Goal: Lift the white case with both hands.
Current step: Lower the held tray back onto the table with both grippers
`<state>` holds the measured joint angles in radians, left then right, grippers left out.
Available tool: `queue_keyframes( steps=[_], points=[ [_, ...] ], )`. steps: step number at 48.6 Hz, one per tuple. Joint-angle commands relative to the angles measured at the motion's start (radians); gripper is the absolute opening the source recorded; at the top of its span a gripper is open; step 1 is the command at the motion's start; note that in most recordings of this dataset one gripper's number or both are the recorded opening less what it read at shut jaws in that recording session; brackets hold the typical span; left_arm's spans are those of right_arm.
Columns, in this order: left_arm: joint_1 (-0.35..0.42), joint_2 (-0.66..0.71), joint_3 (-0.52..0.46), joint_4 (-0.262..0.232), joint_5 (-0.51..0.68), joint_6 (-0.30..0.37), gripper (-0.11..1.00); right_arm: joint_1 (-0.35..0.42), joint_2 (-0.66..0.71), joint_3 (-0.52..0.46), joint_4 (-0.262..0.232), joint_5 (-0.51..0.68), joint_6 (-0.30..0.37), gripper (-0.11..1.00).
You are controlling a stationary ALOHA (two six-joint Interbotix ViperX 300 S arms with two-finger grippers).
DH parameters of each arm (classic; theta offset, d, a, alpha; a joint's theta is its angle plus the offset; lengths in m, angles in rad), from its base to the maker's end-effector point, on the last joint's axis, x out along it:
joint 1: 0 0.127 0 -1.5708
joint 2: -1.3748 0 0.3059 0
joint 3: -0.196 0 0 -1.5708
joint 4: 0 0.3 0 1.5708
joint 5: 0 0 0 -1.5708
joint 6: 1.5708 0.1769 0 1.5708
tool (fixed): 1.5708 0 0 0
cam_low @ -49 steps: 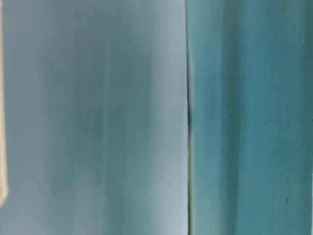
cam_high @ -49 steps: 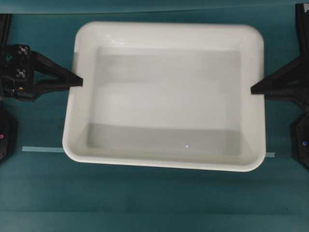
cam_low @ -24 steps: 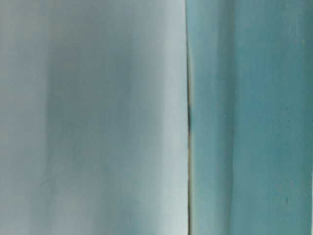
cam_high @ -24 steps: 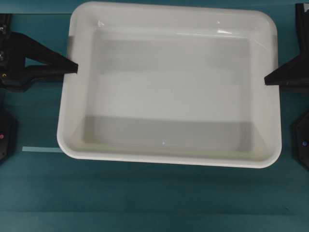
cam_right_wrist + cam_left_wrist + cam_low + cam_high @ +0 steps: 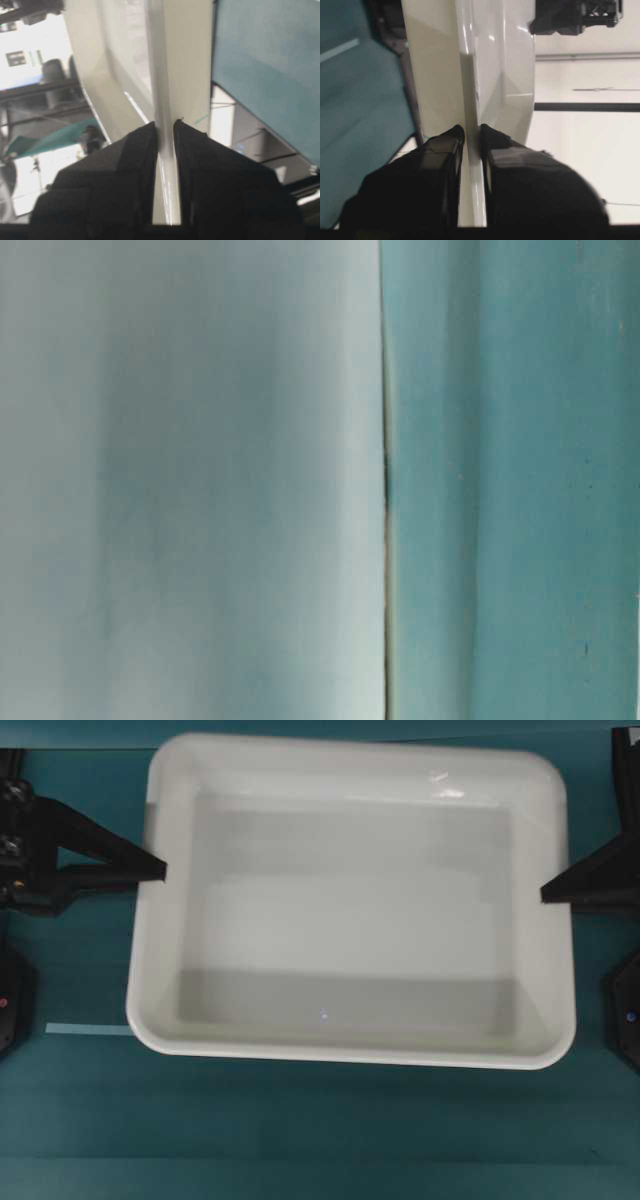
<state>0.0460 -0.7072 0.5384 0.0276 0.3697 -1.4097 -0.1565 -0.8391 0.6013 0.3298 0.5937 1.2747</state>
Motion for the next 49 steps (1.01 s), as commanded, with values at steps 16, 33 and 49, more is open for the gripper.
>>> queue_keyframes(
  steps=[16,33,49],
  points=[
    [0.008,0.089,0.192,0.0,-0.092,-0.002,0.08,0.028,0.037,0.233,0.0,-0.115,-0.055,0.11],
    [0.015,0.156,0.319,0.0,-0.127,-0.005,0.06,0.069,0.104,0.39,0.0,-0.239,-0.072,0.11],
    [0.023,0.287,0.413,0.0,-0.215,-0.005,0.06,0.071,0.224,0.451,0.0,-0.299,-0.123,0.11]
  ],
)
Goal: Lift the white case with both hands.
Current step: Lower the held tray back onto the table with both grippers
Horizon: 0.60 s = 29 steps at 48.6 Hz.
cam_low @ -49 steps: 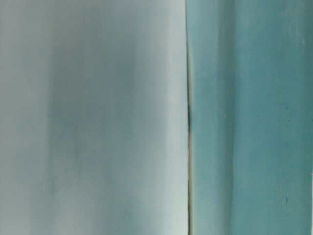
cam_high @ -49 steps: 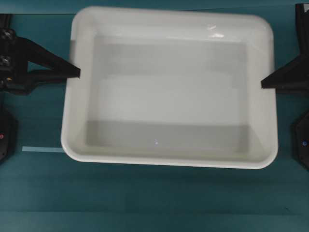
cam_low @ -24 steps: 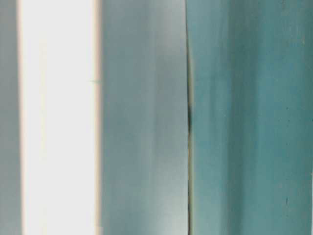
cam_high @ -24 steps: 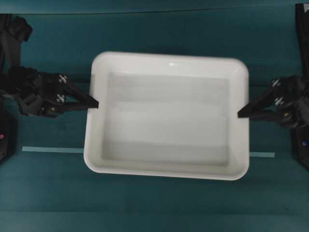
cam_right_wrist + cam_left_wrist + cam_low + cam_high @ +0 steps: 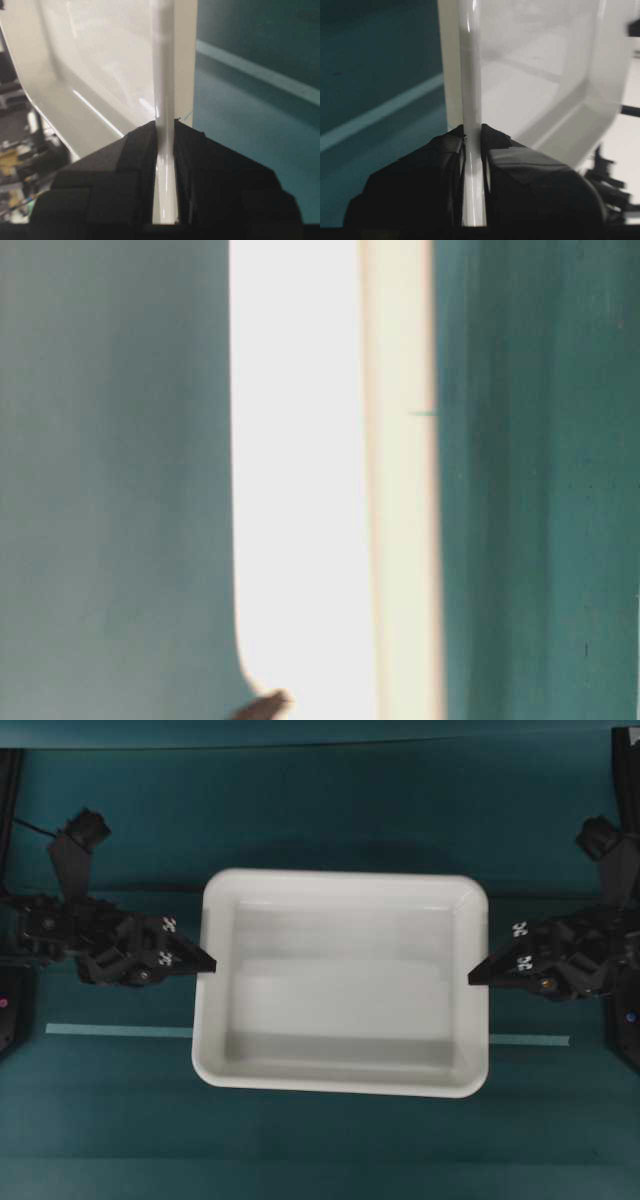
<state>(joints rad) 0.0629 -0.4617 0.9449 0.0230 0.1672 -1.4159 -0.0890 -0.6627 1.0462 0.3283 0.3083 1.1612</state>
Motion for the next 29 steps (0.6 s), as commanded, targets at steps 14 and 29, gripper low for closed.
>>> queue_keyframes(
  steps=[14,29],
  points=[
    [0.005,0.124,0.04,0.005,-0.034,0.002,0.06,0.017,0.163,0.049,0.002,-0.098,-0.011,0.11],
    [0.005,0.213,0.067,0.003,-0.055,0.003,0.06,0.035,0.311,0.063,0.002,-0.207,-0.011,0.11]
  ],
)
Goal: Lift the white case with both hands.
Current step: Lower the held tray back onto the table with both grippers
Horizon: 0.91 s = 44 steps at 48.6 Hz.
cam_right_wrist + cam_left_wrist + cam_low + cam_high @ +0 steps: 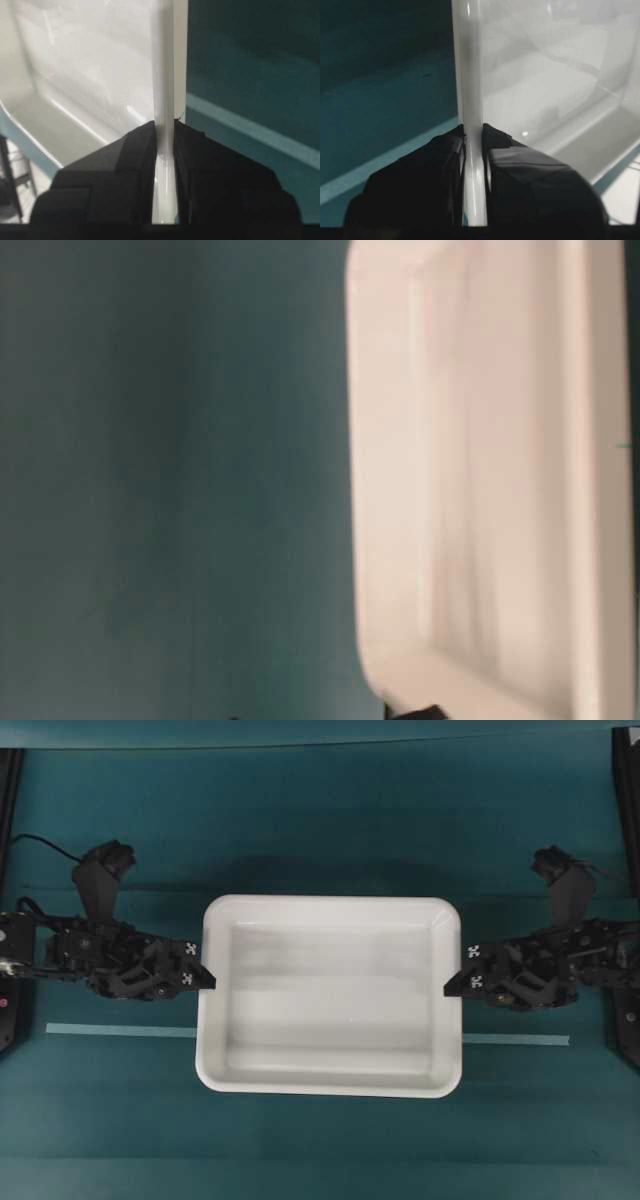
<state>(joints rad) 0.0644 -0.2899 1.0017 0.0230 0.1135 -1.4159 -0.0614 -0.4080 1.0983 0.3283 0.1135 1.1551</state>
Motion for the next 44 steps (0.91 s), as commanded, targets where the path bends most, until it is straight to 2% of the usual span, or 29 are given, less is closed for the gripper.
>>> queue_keyframes(
  steps=[1,18,44],
  points=[
    [0.005,0.049,0.012,0.003,-0.006,0.003,0.06,0.009,0.066,0.011,0.002,-0.017,-0.005,0.11],
    [-0.003,0.087,0.038,0.005,-0.014,0.003,0.06,0.021,0.178,0.006,0.0,-0.084,-0.005,0.11],
    [0.009,0.118,0.055,0.005,-0.008,0.005,0.06,0.015,0.233,0.0,0.005,-0.078,-0.002,0.11]
  ],
)
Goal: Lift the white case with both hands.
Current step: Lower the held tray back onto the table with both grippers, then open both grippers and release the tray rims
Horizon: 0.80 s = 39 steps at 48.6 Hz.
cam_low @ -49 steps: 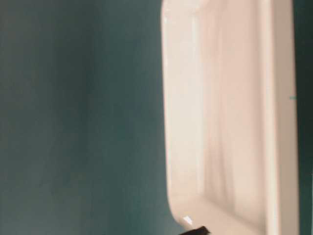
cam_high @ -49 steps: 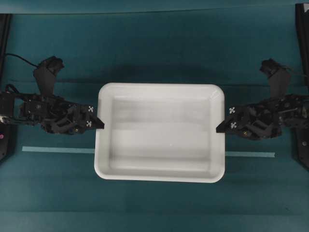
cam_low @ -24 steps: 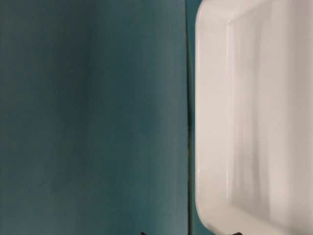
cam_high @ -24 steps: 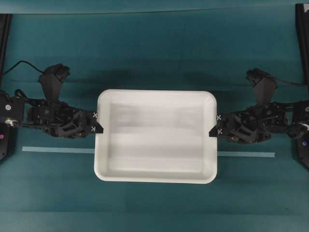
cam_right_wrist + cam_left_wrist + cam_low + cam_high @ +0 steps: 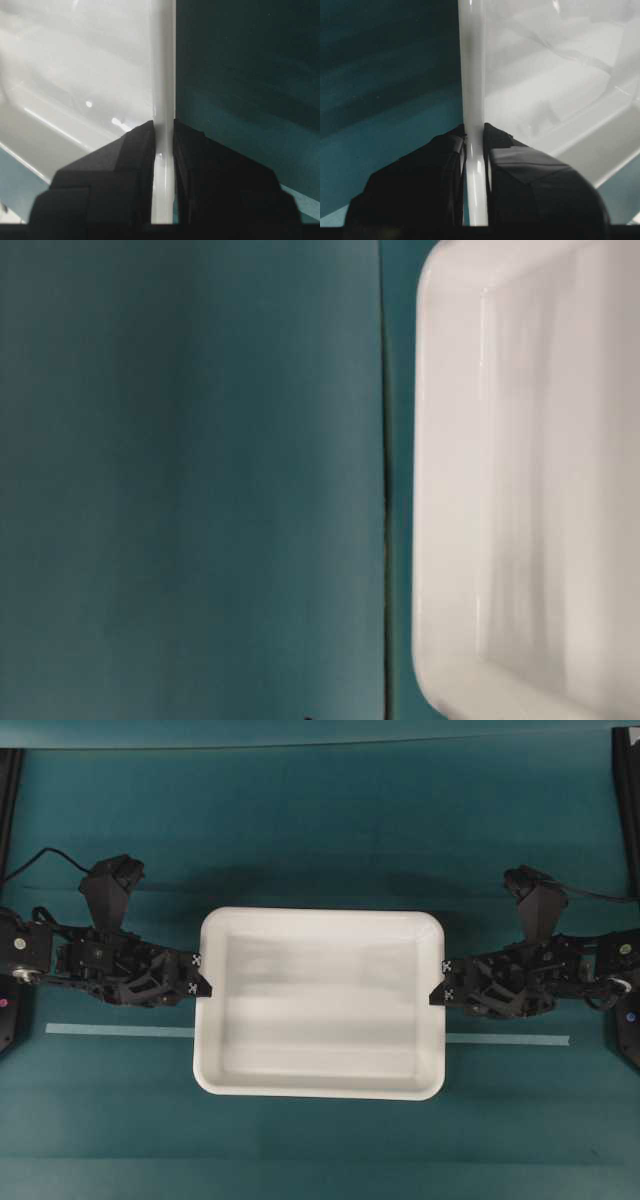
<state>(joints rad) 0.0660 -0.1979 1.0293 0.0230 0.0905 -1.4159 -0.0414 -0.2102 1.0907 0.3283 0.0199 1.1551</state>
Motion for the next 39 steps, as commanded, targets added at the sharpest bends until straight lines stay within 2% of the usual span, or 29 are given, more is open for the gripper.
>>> queue_keyframes(
  steps=[1,15,20,24,29,39],
  points=[
    [0.008,0.026,0.028,0.005,0.014,0.005,0.06,-0.006,0.035,0.006,0.005,0.017,-0.002,0.11],
    [0.017,0.041,0.021,0.003,0.014,0.003,0.06,-0.014,0.052,-0.02,0.006,0.06,0.0,0.11],
    [0.02,0.043,0.015,0.005,0.012,0.005,0.07,-0.014,0.052,-0.028,0.014,0.063,0.005,0.18],
    [0.02,0.041,0.011,0.005,0.012,0.005,0.12,-0.014,0.051,-0.035,0.02,0.063,0.005,0.28],
    [0.02,0.037,0.011,0.005,0.012,0.005,0.3,-0.015,0.051,-0.04,0.02,0.063,0.005,0.44],
    [0.02,0.028,0.011,0.003,0.009,0.005,0.88,-0.018,0.038,-0.038,0.02,0.063,0.006,0.72]
  ],
)
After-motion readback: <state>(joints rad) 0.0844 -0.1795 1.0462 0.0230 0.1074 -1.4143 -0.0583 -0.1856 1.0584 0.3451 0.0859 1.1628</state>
